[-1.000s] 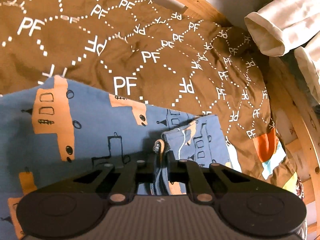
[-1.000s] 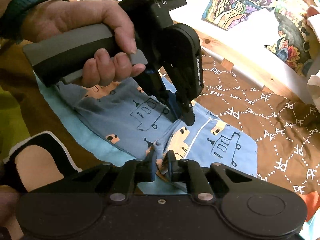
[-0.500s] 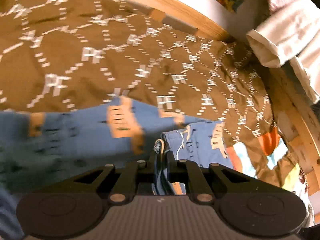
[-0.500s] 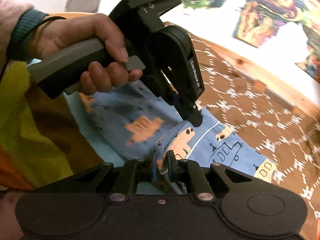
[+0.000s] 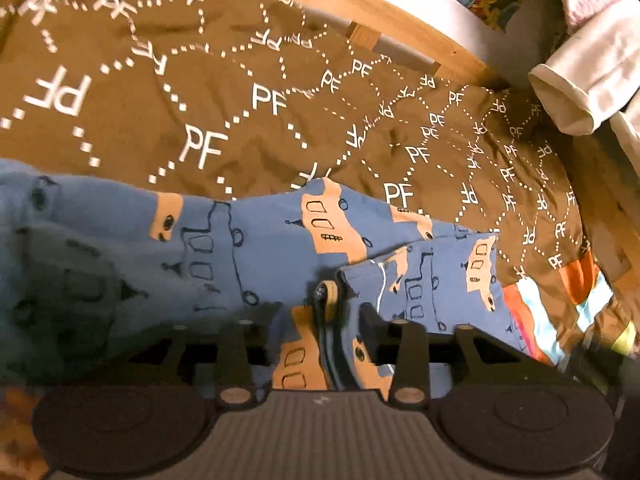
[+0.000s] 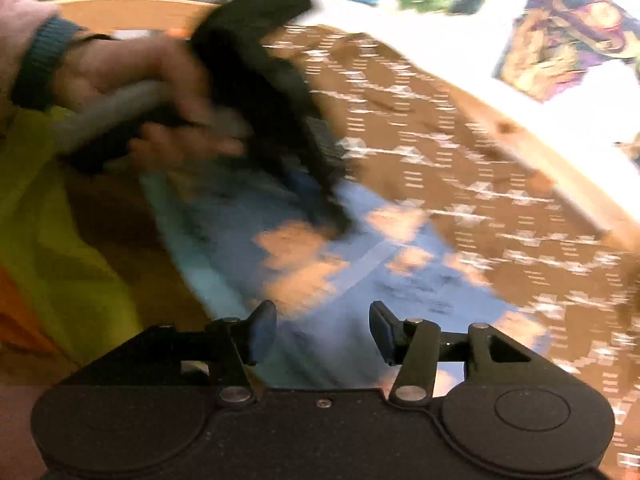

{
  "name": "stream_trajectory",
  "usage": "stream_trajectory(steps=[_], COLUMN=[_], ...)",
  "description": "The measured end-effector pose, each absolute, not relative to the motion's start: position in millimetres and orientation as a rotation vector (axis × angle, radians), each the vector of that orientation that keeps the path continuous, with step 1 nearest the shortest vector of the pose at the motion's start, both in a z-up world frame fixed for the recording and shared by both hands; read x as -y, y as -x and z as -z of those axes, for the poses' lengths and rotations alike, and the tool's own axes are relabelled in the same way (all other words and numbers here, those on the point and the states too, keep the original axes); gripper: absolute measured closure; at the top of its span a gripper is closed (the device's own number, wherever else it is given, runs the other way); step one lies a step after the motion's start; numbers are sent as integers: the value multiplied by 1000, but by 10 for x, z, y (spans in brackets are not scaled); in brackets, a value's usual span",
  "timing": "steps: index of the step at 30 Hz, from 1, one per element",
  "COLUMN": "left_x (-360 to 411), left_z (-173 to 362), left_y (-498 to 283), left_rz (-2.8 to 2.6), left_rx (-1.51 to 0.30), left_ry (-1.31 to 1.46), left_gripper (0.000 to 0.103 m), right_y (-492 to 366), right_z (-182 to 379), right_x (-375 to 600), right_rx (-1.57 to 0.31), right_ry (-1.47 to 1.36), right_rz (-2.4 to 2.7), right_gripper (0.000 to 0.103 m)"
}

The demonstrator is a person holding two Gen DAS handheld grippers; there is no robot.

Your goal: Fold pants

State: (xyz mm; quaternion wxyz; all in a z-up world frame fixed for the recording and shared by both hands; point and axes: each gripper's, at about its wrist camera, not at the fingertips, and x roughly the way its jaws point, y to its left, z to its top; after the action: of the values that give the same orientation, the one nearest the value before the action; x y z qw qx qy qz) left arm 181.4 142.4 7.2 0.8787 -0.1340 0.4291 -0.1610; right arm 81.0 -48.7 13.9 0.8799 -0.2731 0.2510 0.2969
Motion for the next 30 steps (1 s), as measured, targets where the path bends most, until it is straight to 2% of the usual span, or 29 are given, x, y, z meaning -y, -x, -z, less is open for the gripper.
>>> stream_trajectory(steps=[5,8,12,17,19,21,22,24,28,30], left_x=[-1301,-1148,-1008,-1085,-1200,-1344,-1399,-1541,-1874,-2049], left_z=[-27,72,157,-31,-200,-371,-428,-527,-593,-567], left_y=[-1614,-1537,-1478,-1353,-1154,-948,-856,-678,-449,-484], left_rz=[316,281,260,229,232,202,171,87,-91,-136], left_rx=[-883,-899,-868,-839,-780,-710,-688,-644,-607,-642], left_ry=[242,137,12,-14,-20,-23,-27,-30,26,95], left_gripper=[46,45,45,40,33,22,21,20,23,36], right_y=[-1223,-1577,-1967,-2009,-1895,-1760,-1680,-1546,-1387,-1362], right_z=[-202,-168,25,96,4,-100,-140,-176,-122,-56], right_x=[971,1122,1122,1123,1131,1117,1090,1022,780,673], right_rx=[-507,-515,-548,-555,-526,-504,-491,-482,-494,-508], right_ry=[590,585,598,611,582,530,502,459,440,436], right_rz=[-427,-374,-340,-334,-337,-383,-418,-505,-634,-667], right_gripper=[46,46,40,36,28,22,16,10,9,9])
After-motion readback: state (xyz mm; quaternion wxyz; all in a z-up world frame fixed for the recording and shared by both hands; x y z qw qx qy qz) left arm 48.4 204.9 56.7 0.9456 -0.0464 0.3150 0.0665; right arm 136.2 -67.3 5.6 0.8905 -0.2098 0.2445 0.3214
